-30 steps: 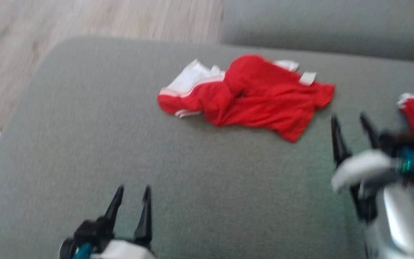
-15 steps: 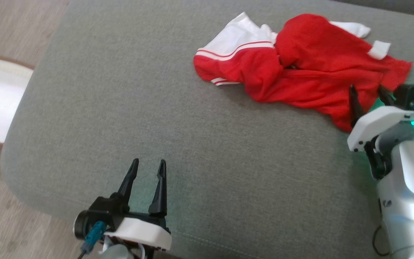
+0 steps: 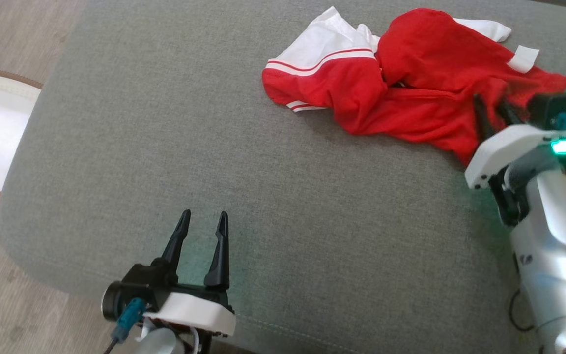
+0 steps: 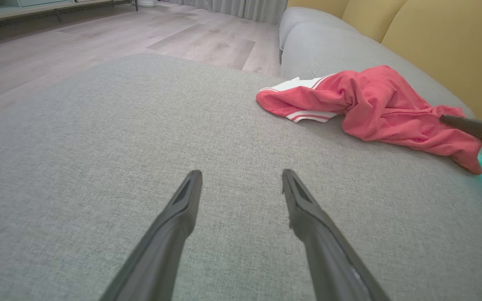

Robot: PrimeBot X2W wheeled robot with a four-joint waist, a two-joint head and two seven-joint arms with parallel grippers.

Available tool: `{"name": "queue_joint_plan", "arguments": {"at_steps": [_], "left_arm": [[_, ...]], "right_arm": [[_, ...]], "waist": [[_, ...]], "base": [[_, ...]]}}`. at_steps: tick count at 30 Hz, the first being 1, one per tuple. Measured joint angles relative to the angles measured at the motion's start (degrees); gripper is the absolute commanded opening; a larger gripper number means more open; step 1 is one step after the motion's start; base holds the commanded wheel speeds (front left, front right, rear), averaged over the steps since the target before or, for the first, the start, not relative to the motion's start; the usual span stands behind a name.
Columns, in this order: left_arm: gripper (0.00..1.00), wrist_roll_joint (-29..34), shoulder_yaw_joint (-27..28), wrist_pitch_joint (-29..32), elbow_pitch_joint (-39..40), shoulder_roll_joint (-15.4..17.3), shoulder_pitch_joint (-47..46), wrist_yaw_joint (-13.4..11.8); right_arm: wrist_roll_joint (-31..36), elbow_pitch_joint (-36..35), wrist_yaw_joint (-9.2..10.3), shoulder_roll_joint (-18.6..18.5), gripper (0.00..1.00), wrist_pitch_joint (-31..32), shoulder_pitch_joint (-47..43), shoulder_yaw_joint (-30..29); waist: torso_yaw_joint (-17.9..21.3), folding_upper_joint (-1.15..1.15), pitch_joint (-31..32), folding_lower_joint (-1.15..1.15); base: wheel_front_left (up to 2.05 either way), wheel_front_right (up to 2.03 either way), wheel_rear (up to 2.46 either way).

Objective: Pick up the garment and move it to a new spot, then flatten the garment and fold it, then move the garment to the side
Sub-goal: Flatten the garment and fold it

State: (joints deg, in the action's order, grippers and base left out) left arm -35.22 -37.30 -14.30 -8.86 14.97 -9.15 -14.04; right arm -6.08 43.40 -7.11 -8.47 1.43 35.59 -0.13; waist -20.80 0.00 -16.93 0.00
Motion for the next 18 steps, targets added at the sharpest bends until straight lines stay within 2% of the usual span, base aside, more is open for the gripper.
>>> {"name": "queue_joint_plan", "arguments": {"at_steps": [1, 2, 3, 11, 18], "left_arm": [[1.00, 0.0, 0.0, 0.0, 0.0, -0.1, 0.0, 0.0], [1.00, 0.0, 0.0, 0.0, -0.1, -0.2, 0.0, 0.2], [1.00, 0.0, 0.1, 0.0, -0.1, -0.3, 0.0, 0.5], [1.00, 0.5, 0.6, -0.1, -0.3, -0.6, 0.0, 0.5], [1.00, 0.6, 1.7, -0.1, -0.1, -0.3, 0.2, 0.4]], "right_arm": [[-0.1, 0.0, 0.00, -0.1, 0.13, 0.0, 0.5, 0.3], [-0.5, 0.0, 0.00, -0.3, 0.04, 0.0, 0.9, 0.5], [-0.7, 0.2, 0.00, -0.5, 0.00, -0.1, 1.2, 1.0], [-1.7, -0.8, 0.00, -1.1, 0.00, -3.2, 1.5, 4.3], [-1.3, -11.8, 0.00, -1.7, 0.00, -6.3, -2.1, 7.8]], "waist": [[0.1, 0.00, 0.0, 0.00], [0.2, 0.00, -0.1, 0.00], [0.2, 0.00, -0.1, 0.00], [1.1, 0.00, 0.6, 0.00], [3.3, 0.00, 3.5, 0.00]], "base": [[0.00, 0.00, 0.00], [0.00, 0.00, 0.00], [0.00, 0.00, 0.00], [0.00, 0.00, 0.00], [0.00, 0.00, 0.00]]}}
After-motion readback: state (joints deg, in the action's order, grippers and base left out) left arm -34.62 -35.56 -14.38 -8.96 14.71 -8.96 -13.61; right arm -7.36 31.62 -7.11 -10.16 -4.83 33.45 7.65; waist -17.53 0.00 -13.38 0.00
